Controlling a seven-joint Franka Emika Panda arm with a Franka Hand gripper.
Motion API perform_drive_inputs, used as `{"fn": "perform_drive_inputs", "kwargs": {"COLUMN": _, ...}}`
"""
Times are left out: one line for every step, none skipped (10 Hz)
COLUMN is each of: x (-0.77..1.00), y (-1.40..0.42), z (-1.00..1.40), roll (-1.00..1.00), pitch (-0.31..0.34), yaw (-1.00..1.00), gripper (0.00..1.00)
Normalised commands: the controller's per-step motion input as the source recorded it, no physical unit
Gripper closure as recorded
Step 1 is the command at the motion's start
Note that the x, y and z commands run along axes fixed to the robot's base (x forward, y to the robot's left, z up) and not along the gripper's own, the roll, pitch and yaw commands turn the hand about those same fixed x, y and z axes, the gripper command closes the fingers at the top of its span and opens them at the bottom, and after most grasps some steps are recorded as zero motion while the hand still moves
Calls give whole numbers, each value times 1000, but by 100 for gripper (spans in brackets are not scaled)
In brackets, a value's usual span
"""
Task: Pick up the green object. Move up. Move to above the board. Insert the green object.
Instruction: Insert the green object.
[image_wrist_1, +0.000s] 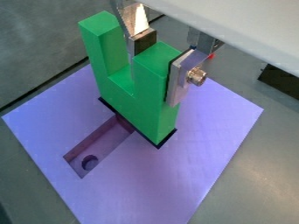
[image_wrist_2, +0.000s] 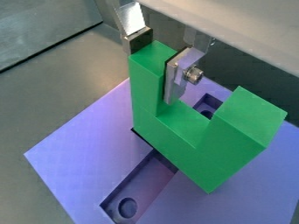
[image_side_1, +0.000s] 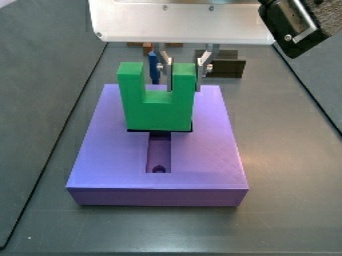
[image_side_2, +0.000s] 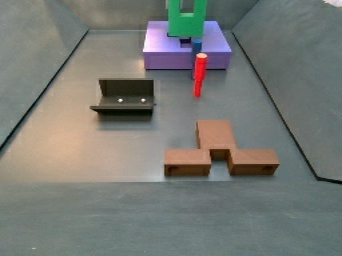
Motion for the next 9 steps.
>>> {"fn": "perform_drive_inputs", "kwargs": {"x": -126, "y": -200, "z": -231, "roll": 64, "pitch": 0, "yaw": 40, "gripper": 100}}
{"fn": "perform_drive_inputs", "kwargs": {"x": 11, "y": -169, "z": -294, "roll": 59, "pitch": 0, "yaw": 89, "gripper": 100}}
{"fn": "perform_drive_inputs", "kwargs": {"x": 206, "y": 0, "z": -409, "roll": 33, "pitch": 0, "yaw": 0, "gripper": 100}}
{"fn": "perform_drive_inputs", "kwargs": {"x": 69, "y": 74, "z": -451, "roll": 0, "pitch": 0, "yaw": 0, "gripper": 100}}
{"fn": "perform_drive_inputs", "kwargs": {"x": 0, "y": 160, "z": -623, "roll": 0, "pitch": 0, "yaw": 0, "gripper": 100}}
{"fn": "perform_drive_inputs", "kwargs": {"x": -17, "y": 289, "z": -843, "roll": -67, "pitch": -10, "yaw": -9, "gripper": 100}}
{"fn": "perform_drive_inputs", "kwargs": {"x": -109, "y": 237, "z": -857, "roll": -19, "pitch": -46, "yaw": -103, "gripper": 100}}
{"fn": "perform_drive_inputs", "kwargs": {"x": -29, "y": 0, "z": -397, "roll": 31, "pitch": -17, "yaw": -17, "gripper": 100}}
{"fn": "perform_drive_inputs", "kwargs": {"x": 0, "y": 0, "z": 0, "roll": 0, "pitch": 0, "yaw": 0, "gripper": 100}}
